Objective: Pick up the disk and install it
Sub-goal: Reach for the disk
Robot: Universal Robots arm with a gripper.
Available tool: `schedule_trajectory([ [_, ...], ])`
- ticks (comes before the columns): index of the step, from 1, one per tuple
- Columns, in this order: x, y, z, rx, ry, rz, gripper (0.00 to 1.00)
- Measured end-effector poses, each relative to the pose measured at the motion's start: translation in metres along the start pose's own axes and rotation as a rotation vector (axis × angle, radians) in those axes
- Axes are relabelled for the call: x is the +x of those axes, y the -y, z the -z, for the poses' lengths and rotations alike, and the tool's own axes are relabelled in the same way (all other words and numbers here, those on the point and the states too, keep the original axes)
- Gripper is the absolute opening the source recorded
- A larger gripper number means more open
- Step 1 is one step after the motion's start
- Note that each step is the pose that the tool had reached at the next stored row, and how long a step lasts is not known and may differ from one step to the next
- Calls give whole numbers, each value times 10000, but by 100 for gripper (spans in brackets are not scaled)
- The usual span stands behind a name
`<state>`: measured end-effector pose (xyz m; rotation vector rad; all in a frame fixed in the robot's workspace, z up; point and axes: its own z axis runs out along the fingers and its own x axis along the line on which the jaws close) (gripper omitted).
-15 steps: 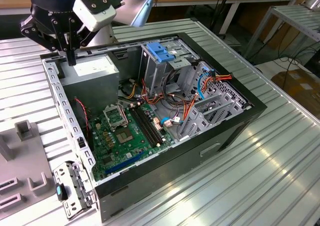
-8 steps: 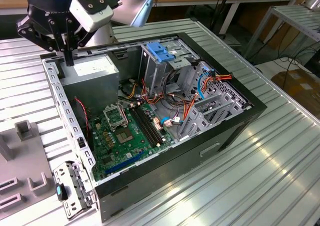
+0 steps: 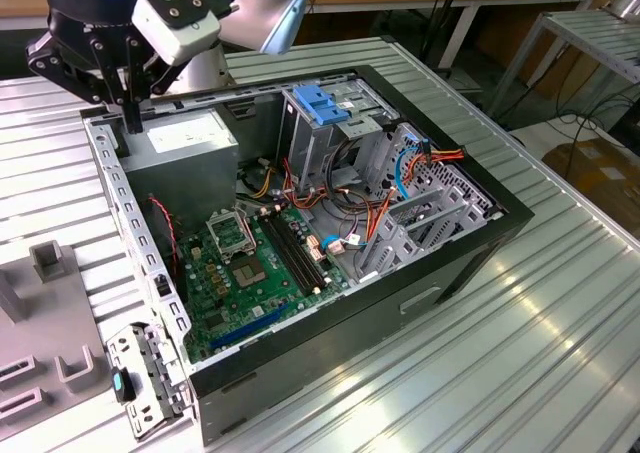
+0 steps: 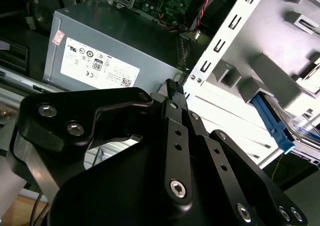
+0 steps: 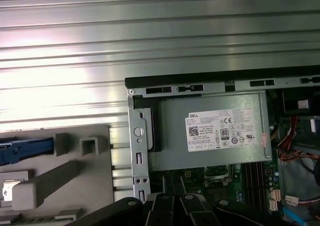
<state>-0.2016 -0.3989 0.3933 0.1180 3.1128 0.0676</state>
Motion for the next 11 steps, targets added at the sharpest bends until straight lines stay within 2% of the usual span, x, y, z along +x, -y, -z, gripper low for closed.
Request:
schedule_trajectory([
  [11, 96, 7, 3, 0, 0, 0, 11],
])
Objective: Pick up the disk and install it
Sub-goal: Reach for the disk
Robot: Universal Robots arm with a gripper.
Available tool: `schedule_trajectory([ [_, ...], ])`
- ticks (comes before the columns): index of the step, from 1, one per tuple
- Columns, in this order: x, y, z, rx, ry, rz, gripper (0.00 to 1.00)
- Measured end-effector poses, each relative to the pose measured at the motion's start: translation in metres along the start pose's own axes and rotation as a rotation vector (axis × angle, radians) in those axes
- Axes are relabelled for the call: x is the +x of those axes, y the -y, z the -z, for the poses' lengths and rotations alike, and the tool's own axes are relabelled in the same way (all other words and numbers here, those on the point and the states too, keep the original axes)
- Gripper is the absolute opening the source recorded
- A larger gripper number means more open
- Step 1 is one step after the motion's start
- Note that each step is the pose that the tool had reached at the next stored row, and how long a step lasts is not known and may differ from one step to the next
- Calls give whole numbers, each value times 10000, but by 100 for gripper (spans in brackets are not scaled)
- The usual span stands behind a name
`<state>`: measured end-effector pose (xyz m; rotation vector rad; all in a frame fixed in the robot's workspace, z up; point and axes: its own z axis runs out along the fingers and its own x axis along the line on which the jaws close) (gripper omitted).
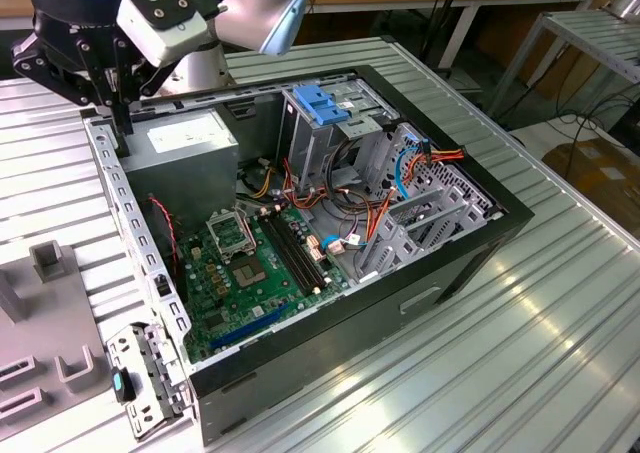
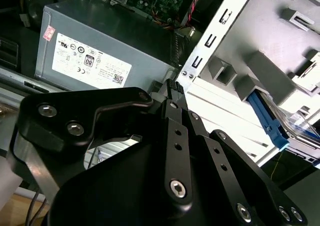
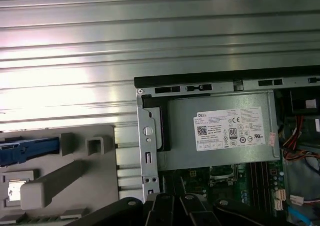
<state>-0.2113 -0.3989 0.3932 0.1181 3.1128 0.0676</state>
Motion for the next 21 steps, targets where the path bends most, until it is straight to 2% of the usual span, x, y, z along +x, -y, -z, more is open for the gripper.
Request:
schedule_trajectory([
  [21, 181, 14, 5, 0, 0, 0, 11],
])
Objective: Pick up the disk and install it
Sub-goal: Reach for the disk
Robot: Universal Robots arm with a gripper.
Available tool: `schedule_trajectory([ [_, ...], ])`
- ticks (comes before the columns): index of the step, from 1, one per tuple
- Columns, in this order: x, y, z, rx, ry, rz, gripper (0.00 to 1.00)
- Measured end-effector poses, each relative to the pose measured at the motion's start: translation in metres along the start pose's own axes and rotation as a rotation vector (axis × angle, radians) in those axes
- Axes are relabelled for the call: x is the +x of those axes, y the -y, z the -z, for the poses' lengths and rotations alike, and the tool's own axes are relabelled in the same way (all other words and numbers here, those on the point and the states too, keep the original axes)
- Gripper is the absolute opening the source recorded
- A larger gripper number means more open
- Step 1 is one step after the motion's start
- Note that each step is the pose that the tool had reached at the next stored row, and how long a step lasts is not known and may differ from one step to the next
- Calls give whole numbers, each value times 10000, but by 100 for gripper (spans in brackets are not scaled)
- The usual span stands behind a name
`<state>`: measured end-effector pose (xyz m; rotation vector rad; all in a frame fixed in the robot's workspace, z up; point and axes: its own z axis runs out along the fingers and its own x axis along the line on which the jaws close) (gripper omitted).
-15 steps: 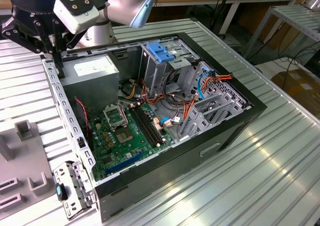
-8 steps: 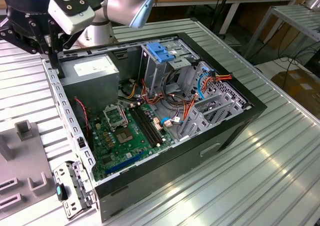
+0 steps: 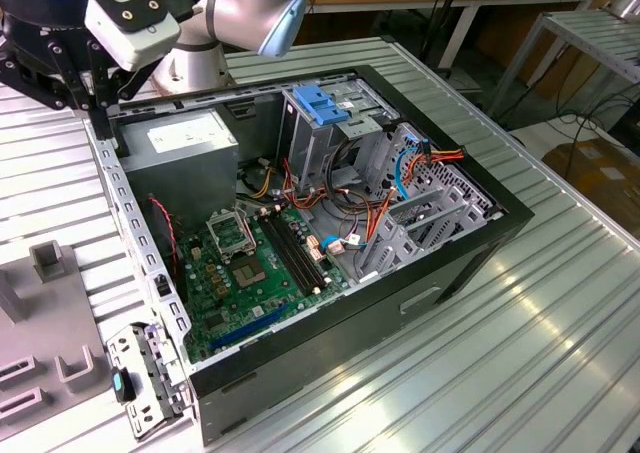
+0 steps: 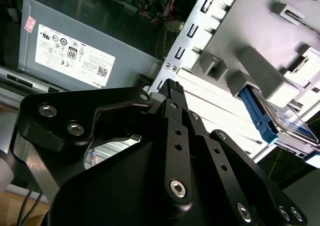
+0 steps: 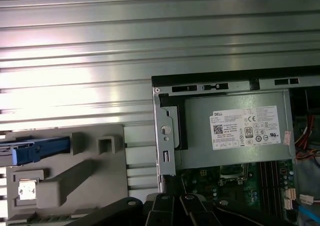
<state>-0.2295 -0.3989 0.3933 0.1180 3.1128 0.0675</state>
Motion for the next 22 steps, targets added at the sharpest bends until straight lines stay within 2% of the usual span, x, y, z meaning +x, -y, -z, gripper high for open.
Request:
schedule_trajectory([
  [22, 169, 13, 4, 0, 0, 0, 11],
])
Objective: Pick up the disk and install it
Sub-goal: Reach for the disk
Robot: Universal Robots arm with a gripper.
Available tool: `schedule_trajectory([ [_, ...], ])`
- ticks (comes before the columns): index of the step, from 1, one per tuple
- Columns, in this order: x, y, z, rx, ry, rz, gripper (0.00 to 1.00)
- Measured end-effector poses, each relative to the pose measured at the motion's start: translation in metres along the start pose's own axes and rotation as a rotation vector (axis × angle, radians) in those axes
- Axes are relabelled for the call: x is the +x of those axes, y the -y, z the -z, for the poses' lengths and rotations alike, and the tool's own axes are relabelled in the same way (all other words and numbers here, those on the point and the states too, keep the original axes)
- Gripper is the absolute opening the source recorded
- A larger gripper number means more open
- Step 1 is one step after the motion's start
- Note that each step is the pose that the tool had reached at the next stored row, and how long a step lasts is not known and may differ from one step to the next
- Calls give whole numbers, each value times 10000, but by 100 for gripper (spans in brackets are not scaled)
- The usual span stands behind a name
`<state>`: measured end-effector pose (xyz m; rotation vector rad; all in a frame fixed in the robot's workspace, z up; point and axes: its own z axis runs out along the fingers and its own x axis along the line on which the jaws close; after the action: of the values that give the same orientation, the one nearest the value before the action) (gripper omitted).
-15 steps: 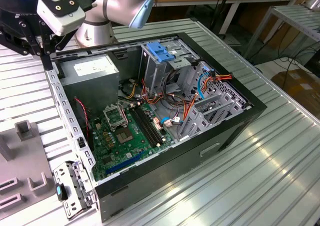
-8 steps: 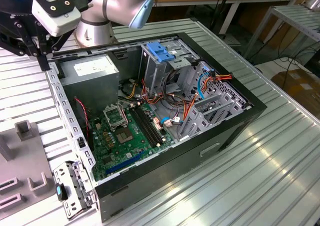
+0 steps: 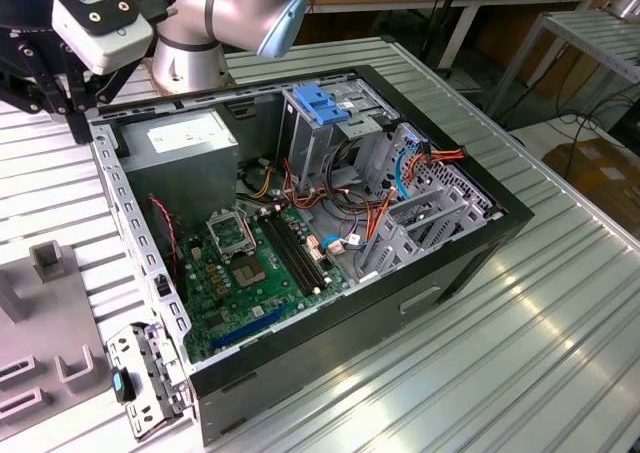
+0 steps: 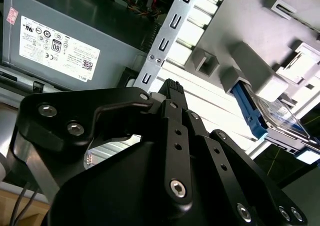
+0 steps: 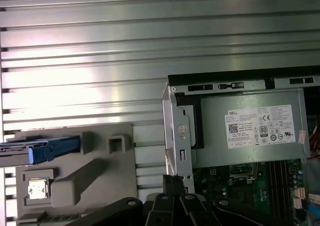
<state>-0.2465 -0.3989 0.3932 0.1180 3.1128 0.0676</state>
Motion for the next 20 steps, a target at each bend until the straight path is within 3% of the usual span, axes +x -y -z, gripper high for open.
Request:
schedule_trajectory([
  [20, 166, 13, 4, 0, 0, 0, 11],
])
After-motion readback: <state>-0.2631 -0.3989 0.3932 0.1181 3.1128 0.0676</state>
